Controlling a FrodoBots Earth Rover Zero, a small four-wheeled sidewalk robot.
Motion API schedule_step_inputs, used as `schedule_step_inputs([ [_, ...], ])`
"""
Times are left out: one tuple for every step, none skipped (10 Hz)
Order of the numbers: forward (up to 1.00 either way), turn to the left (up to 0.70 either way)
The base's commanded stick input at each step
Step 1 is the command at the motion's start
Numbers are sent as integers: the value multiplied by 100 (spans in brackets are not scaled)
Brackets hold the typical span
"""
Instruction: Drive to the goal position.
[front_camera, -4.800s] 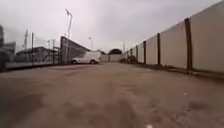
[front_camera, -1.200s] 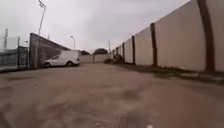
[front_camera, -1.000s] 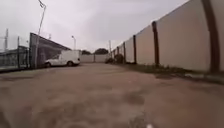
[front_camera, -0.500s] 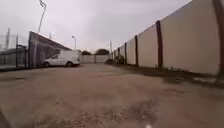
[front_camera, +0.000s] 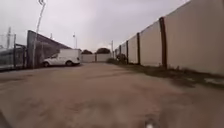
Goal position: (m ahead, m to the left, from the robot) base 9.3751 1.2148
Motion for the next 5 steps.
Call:
schedule_step_inputs([
  [85,2],
  [85,2],
  [85,2],
  [85,2],
  [85,2],
])
